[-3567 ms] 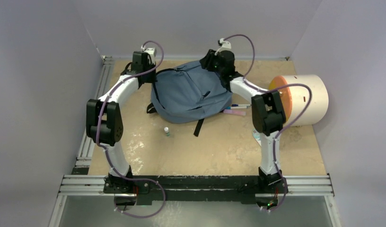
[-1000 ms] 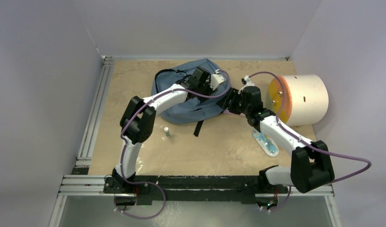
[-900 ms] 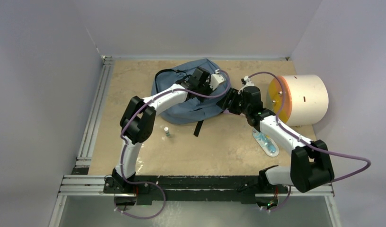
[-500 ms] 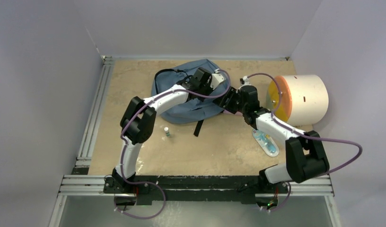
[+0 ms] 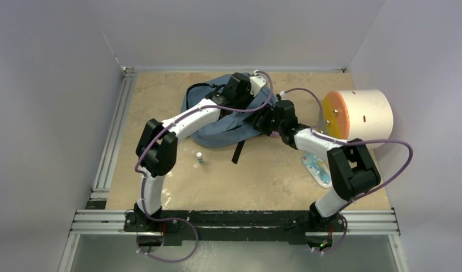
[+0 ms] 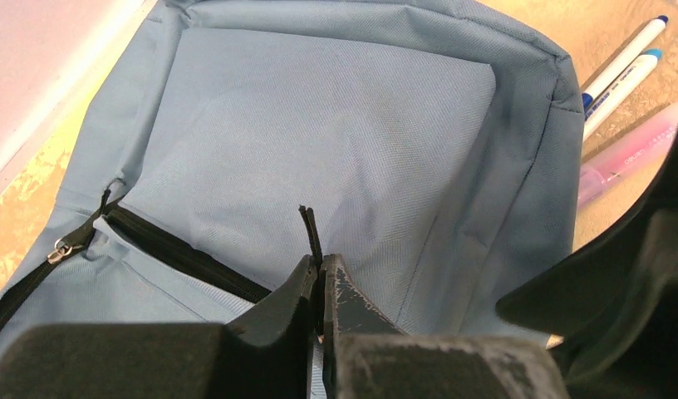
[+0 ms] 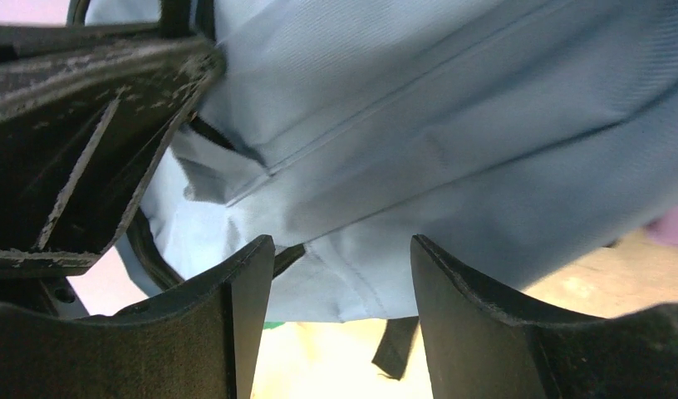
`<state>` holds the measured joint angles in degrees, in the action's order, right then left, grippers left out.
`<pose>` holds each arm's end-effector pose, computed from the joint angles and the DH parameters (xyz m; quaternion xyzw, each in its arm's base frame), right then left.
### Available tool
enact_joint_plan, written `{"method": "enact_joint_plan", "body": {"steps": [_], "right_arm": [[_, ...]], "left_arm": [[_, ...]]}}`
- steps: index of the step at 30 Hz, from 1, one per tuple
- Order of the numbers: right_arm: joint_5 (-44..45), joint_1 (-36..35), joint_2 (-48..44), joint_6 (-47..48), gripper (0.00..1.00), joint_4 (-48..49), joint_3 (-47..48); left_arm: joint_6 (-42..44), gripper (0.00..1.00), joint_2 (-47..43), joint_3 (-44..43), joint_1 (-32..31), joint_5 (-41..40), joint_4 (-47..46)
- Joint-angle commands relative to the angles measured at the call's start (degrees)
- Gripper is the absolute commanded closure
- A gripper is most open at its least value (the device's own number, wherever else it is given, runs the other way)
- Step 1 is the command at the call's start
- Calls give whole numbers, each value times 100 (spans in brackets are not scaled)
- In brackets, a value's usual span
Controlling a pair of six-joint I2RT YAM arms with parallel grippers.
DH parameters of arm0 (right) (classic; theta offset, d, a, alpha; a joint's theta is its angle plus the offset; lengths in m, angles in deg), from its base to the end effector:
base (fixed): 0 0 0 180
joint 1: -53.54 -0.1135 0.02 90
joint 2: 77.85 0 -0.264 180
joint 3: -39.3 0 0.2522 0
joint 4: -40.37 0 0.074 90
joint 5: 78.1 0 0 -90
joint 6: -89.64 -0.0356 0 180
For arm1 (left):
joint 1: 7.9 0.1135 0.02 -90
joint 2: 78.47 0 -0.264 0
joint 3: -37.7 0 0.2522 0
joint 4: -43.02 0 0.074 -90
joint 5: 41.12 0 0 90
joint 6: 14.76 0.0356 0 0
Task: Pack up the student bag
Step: Unzip the student bag at the center of the board.
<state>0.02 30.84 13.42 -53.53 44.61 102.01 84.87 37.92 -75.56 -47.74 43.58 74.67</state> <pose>0.3169 0.1405 0.2120 0.1654 0.8211 0.4002 0.3720 0.3699 -0.3044 0.2738 0.3509 0.8129 -0.0811 0.4576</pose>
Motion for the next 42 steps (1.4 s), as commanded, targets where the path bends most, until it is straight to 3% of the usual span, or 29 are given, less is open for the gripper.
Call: {"method": "enact_joint_plan", "body": {"steps": [1,4,10,21,26,30,31,37,42], "right_arm": [[229,-356,135,-37,36,155,442],[423,-476,296,-22,37,141,510],[645,-567,578,-31,51,259,427],[778,-618,399,51,100,340,69],[938,-617,-186,317,100,438,-328],[1045,-620,-887,460,71,1154,-758],[1021,-615,-1000,471,68,1357,-807],[1400,-759,-1113,401,53,2591,-943],[1631,-936,-667,281,50,3685,-1079]], "left_arm": [[-102,100,-372,-159,55,-164,-394],[-126,100,-392,-169,55,-116,-362],[-201,100,-412,-141,55,5,-300],[-249,100,-448,88,68,-70,-420],[-368,100,-403,-69,162,26,-318],[-474,100,-424,-90,180,113,-256],[-505,100,-435,-95,186,143,-233],[-836,100,-423,-202,182,363,14],[-1336,100,-292,-528,231,502,458]]}}
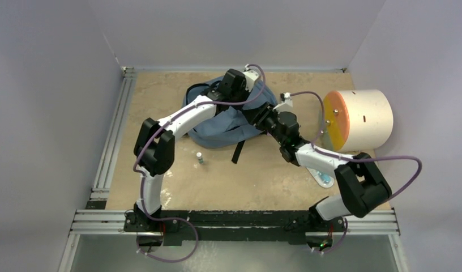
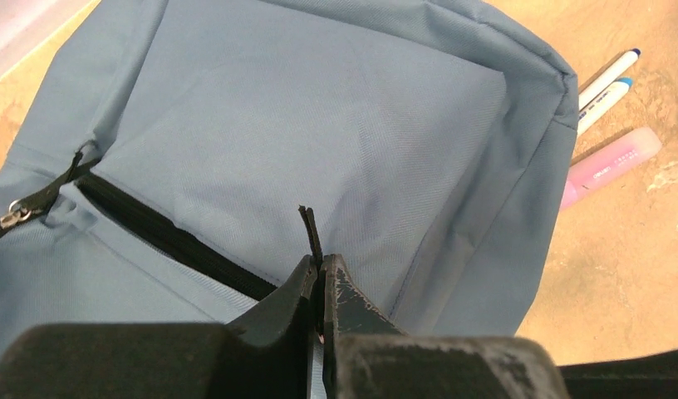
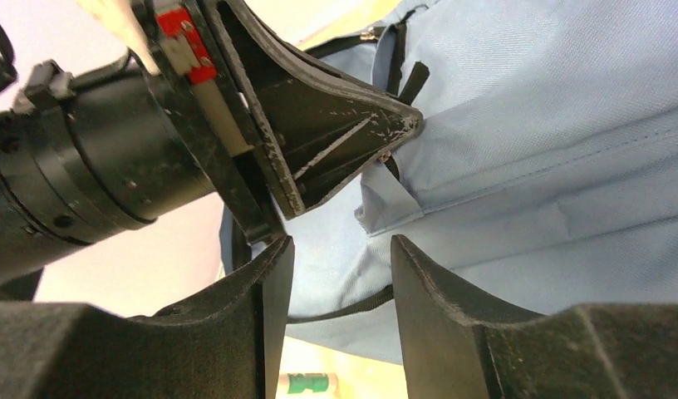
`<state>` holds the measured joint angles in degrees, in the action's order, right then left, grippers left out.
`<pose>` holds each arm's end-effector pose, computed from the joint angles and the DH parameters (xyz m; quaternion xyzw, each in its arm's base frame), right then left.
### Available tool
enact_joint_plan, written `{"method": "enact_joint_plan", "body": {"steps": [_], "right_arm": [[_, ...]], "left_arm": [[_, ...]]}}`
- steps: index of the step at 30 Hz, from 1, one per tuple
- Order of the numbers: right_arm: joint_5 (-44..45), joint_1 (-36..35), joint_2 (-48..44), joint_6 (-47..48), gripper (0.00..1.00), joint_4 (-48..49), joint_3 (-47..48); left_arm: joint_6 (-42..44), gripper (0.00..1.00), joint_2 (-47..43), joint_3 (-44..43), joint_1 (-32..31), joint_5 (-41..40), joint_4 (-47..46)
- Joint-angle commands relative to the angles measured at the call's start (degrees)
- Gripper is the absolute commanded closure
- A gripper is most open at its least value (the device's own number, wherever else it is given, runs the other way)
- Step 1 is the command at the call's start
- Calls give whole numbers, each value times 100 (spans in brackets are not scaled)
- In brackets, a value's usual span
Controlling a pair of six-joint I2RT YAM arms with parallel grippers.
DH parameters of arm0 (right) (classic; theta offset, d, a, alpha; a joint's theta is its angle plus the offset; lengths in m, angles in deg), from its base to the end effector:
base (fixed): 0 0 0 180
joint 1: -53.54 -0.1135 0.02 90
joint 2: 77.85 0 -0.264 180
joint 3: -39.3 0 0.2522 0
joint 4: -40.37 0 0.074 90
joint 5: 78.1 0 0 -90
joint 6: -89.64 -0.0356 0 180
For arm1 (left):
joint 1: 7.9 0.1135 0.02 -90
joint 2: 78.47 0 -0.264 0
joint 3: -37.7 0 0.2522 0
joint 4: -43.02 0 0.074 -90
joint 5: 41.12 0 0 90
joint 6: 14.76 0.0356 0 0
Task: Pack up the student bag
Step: Unzip the student bag at the center of the board.
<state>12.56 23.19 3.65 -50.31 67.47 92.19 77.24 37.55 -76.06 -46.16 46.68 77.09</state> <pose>0.2694 0.1573 0.2509 0.1259 0.7052 0.4467 0.5360 0.3747 -0.2937 0.2759 0.2989 0.8406 -0.1242 0.4343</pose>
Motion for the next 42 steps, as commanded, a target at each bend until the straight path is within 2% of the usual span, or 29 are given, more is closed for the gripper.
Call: {"method": "enact_joint_plan", "body": {"steps": [1,9,19,27,31,35,37,38,42], "right_arm": [[456,-227,389,-30,50,1586,-121],[869,-552,789,217,49,1647,162],[1580,-586,1266,227,47,423,970],[1936,-726,1745,271,48,-118,1522],[1999,-737,1850,153,59,-193,1570],[2091,-736,1882,-50,88,-444,1593],[2101,-740,1868,-53,97,-449,1553],[2093,-736,1851,-43,100,-449,1520],[1974,-736,1659,30,100,-414,1344]], "left_arm": [[-670,100,-230,-549,93,365,310],[-900,100,-119,-876,150,676,712],[-1004,100,-110,-810,152,928,702],[-1026,100,-98,-841,148,1061,702],[-1027,100,-107,-796,145,1072,687],[-979,100,-124,-728,147,1043,663],[-946,100,-128,-699,146,1034,650],[-928,100,-126,-689,151,1018,632],[-851,100,-61,-712,213,888,574]]}}
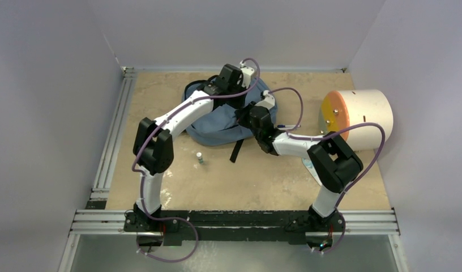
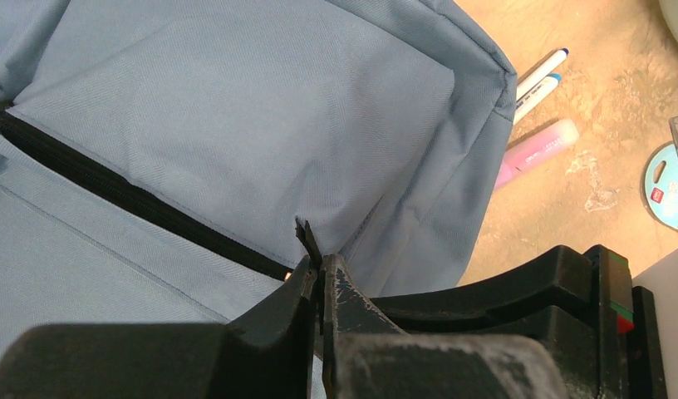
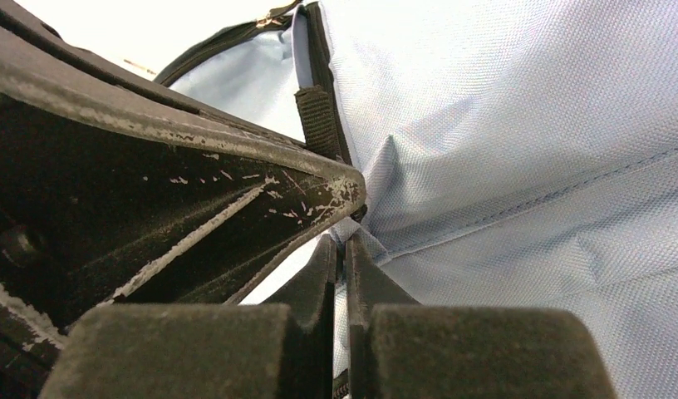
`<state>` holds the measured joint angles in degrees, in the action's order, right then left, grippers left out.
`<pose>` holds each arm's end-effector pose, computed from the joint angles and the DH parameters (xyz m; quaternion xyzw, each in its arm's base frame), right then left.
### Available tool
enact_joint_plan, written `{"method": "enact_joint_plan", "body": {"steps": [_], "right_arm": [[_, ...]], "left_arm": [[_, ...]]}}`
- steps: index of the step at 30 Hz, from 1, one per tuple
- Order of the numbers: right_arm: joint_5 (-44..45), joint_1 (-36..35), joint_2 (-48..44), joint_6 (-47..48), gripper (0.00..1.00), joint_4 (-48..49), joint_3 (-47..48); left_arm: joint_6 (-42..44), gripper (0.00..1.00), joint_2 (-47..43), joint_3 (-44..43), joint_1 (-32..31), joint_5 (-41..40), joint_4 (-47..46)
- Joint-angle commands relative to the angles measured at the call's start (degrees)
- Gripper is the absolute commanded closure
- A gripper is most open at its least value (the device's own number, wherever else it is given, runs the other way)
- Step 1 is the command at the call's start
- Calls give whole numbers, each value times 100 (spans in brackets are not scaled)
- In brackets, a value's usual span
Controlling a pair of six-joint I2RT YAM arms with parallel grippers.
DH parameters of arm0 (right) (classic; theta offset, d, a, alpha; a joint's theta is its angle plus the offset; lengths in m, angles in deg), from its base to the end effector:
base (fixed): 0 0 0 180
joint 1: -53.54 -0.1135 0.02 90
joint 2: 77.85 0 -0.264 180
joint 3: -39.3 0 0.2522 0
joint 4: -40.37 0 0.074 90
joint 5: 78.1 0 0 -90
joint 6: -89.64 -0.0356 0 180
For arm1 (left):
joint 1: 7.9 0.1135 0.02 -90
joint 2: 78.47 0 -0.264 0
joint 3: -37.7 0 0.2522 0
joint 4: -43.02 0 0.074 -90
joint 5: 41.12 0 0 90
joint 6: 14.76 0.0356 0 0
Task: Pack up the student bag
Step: Unzip the student bag at the center of the board.
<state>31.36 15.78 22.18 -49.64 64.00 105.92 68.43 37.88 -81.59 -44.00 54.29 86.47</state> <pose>0.3097 0.2249 0.2163 0.1840 0.7391 0.3435 0.5495 0.3796 -0.2810 0.2919 0.2485 0.8727 -0.1928 0.3735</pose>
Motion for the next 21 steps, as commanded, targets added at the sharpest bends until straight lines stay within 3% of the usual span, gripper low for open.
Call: {"method": "enact_joint_plan", "body": {"steps": [1,21], "right_arm": [[50,4,-267,-12,100,-35,-135],[36,5,-1635,23,100,-154,-1469]], "left_arm": [[30,100,-69,-185,37,134,-378],[449,100,809,-955,1109,-401,-949]]}}
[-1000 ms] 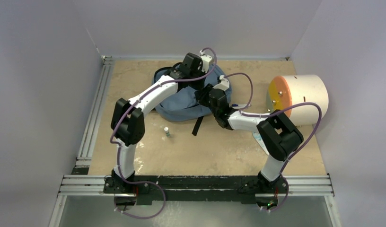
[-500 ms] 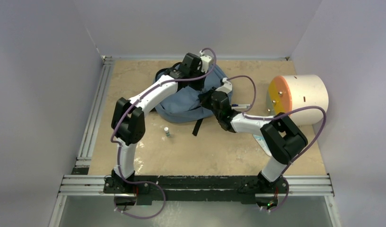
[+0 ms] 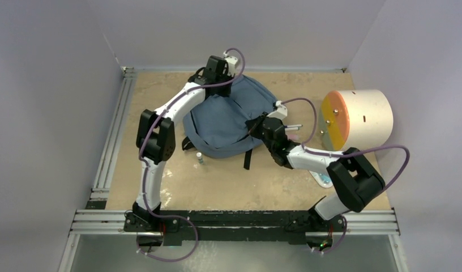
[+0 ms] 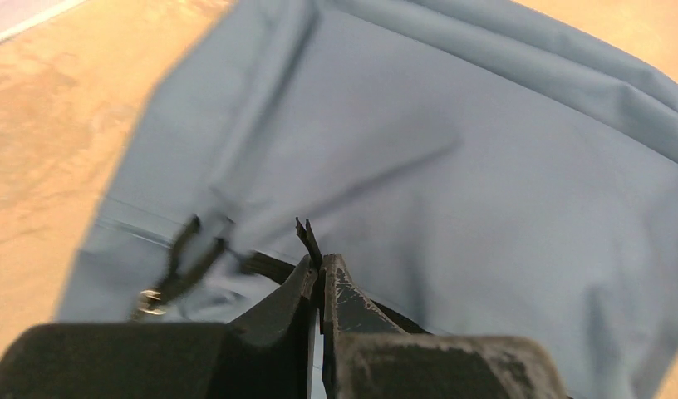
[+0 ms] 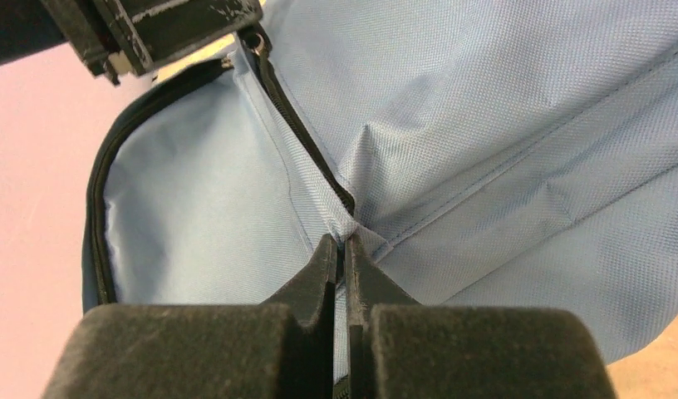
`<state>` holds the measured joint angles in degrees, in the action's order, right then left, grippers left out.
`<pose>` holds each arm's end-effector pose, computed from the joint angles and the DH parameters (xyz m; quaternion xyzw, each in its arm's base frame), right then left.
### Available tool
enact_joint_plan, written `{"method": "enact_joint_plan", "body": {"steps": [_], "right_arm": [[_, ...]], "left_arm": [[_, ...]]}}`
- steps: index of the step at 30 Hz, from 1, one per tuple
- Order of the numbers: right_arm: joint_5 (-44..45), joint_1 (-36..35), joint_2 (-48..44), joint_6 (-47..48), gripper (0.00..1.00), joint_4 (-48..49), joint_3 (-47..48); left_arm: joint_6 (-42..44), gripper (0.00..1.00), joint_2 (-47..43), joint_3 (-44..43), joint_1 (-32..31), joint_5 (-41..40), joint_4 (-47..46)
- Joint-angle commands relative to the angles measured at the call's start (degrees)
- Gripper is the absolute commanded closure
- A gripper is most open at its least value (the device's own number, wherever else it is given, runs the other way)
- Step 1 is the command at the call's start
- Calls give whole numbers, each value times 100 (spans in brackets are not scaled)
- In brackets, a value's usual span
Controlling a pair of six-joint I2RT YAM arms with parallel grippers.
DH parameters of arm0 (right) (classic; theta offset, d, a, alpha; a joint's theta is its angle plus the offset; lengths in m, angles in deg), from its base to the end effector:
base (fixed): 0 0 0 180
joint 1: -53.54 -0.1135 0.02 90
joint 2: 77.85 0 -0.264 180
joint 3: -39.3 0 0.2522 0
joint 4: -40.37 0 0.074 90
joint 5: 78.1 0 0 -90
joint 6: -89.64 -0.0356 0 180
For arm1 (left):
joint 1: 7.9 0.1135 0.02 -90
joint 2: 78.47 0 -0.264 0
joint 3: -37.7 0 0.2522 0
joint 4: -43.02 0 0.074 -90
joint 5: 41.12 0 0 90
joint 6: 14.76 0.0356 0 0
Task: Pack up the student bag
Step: Unzip the student bag at the center of the board.
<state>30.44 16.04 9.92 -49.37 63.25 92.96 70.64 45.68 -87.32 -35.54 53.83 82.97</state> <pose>0.2641 0.1884 0.2149 0.1782 0.7487 0.3385 0.5414 0.4463 -0.2372 0.2668 0.1983 0.8802 -0.1567 0.4018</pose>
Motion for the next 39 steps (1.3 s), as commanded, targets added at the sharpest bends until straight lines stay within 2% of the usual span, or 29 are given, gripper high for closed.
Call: {"method": "enact_joint_plan", "body": {"steps": [1,9,13,17,19,23,24,28,32,36,39], "right_arm": [[138,-21,-462,4,100,-106,-206],[159,-25,-655,-45,100,-159,-379],[125,-21,-656,-46,100,-143,-382],[-50,-21,-635,83,100,13,-354],[-245,-21,-613,278,100,64,-244],[-478,-21,-677,827,80,-192,249],[-495,-19,-719,972,76,-262,372],[-401,-18,-813,1352,62,-730,888],[-116,-15,-863,1658,54,-1293,1331],[229,13,-919,1803,40,-1968,1685],[410,61,-999,1863,36,-2404,1854]], "left_arm": [[243,100,80,-451,320,-409,-612],[615,100,797,-1384,619,-733,-474],[673,100,974,-1588,746,-854,-484],[515,100,885,-1496,830,-578,-360],[269,92,664,-1328,823,-201,-318],[-245,76,-169,-713,821,612,-491],[-321,69,-346,-598,821,789,-520],[-550,55,-1035,-232,826,968,-377],[-682,51,-1887,543,823,714,-323],[-792,50,-2755,1743,830,126,-225],[-969,50,-3300,2664,845,-190,-23]]}}
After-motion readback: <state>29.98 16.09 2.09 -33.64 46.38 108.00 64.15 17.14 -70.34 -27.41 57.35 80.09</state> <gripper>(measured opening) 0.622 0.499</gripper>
